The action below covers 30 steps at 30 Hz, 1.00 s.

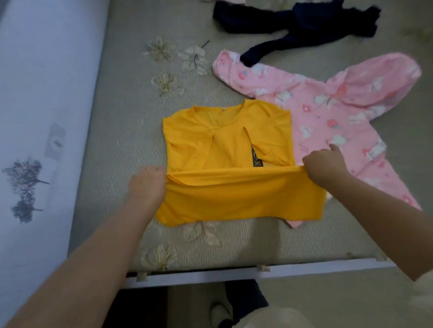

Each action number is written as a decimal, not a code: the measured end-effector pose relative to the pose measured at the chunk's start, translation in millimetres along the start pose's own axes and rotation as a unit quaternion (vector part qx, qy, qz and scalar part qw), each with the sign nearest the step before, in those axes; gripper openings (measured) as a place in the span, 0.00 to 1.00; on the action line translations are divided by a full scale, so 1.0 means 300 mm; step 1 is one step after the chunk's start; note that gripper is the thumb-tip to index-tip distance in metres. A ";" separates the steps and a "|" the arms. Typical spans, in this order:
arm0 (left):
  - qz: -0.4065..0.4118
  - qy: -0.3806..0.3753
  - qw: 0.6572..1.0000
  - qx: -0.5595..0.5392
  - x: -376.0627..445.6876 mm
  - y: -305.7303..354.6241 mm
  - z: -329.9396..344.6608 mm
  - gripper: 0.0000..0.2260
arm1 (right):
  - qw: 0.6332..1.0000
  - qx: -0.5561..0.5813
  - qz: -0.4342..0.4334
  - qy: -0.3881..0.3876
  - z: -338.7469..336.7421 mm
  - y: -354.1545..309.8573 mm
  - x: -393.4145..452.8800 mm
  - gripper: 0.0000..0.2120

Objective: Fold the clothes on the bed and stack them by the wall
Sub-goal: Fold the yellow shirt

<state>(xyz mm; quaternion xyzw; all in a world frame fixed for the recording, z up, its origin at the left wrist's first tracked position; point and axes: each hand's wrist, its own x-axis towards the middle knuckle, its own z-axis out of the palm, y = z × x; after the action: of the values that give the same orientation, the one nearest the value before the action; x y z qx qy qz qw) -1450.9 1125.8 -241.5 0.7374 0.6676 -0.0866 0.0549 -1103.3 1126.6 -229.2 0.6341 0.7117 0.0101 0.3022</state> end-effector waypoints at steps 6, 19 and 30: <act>-0.019 0.035 0.999 0.028 0.403 -0.004 -0.033 0.16 | 0.986 0.110 0.095 0.083 -0.067 0.078 0.398 0.22; -0.074 -0.049 0.992 0.087 1.089 -0.034 0.240 0.14 | 0.977 0.171 0.114 0.056 0.048 0.046 1.080 0.28; 0.085 0.126 0.986 -0.064 0.791 0.109 0.462 0.17 | 0.919 0.332 0.026 0.210 0.183 -0.117 0.917 0.20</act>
<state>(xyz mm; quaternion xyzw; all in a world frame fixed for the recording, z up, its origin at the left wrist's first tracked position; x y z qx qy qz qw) -1403.8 1326.7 -426.0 0.7913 0.6085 0.0552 0.0246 -1114.0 1349.6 -402.9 0.6998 0.7044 -0.0857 -0.0827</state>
